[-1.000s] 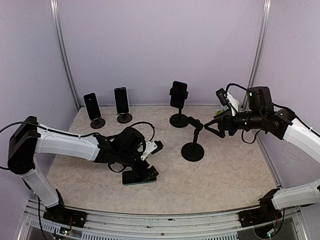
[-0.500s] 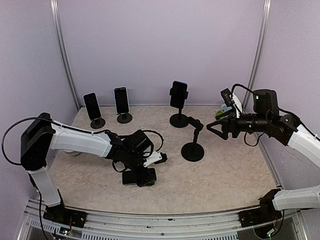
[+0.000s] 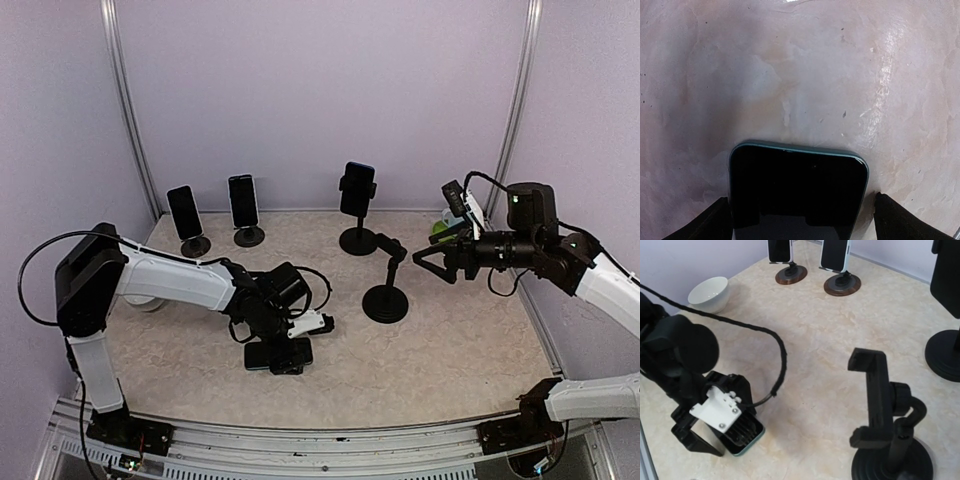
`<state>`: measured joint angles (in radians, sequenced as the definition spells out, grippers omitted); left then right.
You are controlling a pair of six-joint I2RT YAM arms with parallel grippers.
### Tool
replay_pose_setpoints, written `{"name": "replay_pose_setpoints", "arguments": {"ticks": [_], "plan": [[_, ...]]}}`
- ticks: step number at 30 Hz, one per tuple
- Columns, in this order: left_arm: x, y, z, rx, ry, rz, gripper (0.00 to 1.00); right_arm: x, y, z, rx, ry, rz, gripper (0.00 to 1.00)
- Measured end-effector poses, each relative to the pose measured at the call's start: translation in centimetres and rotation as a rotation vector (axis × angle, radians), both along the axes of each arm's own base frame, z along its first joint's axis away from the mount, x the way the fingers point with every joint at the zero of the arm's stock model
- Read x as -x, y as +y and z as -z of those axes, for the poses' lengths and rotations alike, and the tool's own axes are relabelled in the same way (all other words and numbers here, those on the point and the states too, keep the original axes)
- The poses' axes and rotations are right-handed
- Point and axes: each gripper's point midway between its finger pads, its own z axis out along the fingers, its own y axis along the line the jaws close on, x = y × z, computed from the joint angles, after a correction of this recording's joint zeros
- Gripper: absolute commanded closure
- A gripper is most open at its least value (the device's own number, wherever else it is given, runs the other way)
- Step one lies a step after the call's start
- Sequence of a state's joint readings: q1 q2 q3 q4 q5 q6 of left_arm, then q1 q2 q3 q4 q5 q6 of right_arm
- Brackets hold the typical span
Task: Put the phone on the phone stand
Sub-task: Pick up the phone from the center of the board.
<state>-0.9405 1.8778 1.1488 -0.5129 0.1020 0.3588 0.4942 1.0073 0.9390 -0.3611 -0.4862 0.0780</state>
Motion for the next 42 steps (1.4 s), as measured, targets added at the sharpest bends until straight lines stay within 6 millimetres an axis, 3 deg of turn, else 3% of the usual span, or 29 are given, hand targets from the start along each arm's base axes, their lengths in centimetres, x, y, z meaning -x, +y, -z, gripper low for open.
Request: {"name": "replay_pose_setpoints", "arguments": {"ticks": [9, 20, 34, 42], "plan": [[-0.4, -0.1, 0.0, -0.017, 0.005, 0.020, 0.03, 0.2, 0.0, -0.3, -0.006, -0.007, -0.003, 0.16], [-2.1, 0.1, 0.0, -0.005, 0.021, 0.004, 0.08, 0.2, 0.0, -0.3, -0.009, -0.005, -0.006, 0.17], [-2.6, -0.4, -0.2, 0.016, 0.050, -0.048, 0.37, 1.2, 0.2, -1.3, -0.050, -0.016, -0.039, 0.20], [-3.6, -0.9, -0.2, 0.053, 0.036, -0.162, 0.41, 3.7, 2.6, -0.5, -0.088, 0.022, -0.193, 0.22]]}}
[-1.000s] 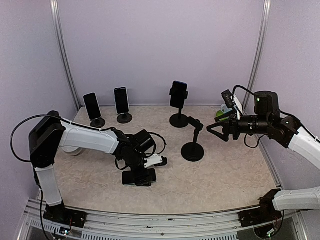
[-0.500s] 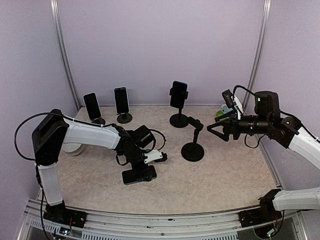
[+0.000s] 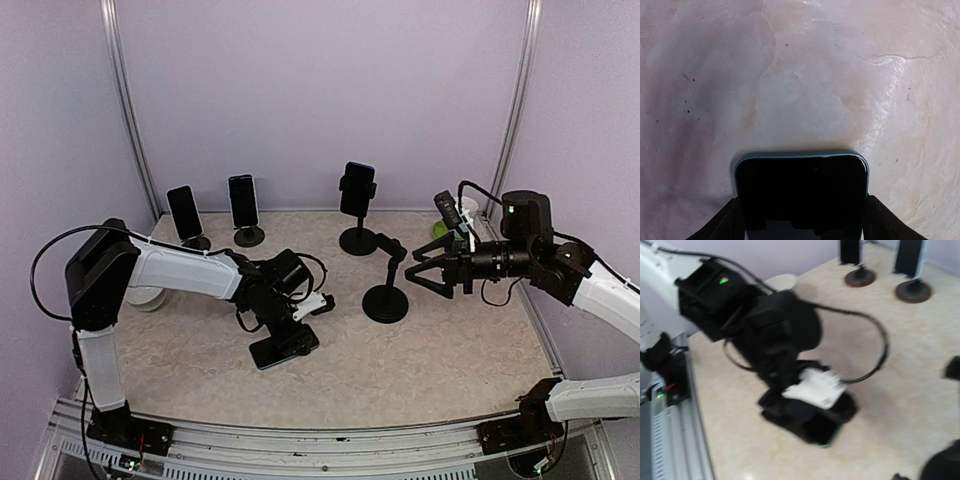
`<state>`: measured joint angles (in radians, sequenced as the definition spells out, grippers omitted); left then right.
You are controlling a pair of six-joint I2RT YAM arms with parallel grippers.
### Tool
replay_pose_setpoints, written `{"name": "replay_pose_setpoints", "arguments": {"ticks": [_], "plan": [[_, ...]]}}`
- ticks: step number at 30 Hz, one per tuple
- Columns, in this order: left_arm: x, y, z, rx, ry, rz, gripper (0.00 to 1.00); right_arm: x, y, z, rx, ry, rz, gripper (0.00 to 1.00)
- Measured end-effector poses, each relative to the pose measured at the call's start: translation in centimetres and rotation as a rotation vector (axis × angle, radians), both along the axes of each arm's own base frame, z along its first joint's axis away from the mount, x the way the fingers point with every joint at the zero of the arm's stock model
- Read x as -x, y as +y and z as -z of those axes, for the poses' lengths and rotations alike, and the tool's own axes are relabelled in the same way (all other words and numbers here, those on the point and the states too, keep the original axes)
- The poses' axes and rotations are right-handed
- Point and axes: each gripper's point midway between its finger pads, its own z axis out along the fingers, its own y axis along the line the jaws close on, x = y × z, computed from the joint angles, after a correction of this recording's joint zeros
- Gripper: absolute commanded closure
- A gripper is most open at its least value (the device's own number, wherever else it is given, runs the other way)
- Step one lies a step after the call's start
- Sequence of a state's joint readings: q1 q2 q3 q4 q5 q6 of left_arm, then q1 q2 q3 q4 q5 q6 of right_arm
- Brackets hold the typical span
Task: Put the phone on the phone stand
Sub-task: Pick up the phone from the center of the board.
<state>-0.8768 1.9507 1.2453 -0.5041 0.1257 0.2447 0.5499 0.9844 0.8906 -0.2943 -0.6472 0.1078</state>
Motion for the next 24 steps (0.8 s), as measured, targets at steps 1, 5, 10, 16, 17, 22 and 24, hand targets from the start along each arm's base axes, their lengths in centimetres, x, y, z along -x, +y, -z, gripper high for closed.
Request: {"name": "replay_pose_setpoints", "arguments": {"ticks": [1, 5, 10, 16, 17, 22, 24], "plan": [[-0.2, -0.1, 0.0, 0.006, -0.006, -0.017, 0.41, 0.3, 0.4, 0.3, -0.004, 0.013, -0.018, 0.23], [-1.0, -0.4, 0.0, 0.036, -0.032, -0.092, 0.43, 1.8, 2.3, 2.4, -0.006, 0.079, -0.092, 0.24], [-1.7, -1.0, -0.2, 0.053, -0.089, -0.162, 0.43, 3.1, 4.7, 4.4, 0.022, 0.135, -0.144, 0.25], [-1.9, -1.6, -0.4, 0.077, -0.153, -0.211, 0.45, 2.6, 6.6, 5.9, 0.021, 0.175, -0.115, 0.28], [-1.9, -1.5, -0.5, 0.081, -0.163, -0.218, 0.45, 2.4, 6.8, 6.5, 0.024, 0.190, -0.101, 0.28], [-1.7, -0.5, -1.4, 0.101, -0.200, -0.259, 0.44, 1.8, 7.7, 9.5, 0.052, 0.262, -0.056, 0.29], [-1.7, -0.2, -2.3, 0.120, -0.217, -0.270, 0.45, 1.7, 8.0, 10.0, 0.053, 0.278, -0.045, 0.29]]}}
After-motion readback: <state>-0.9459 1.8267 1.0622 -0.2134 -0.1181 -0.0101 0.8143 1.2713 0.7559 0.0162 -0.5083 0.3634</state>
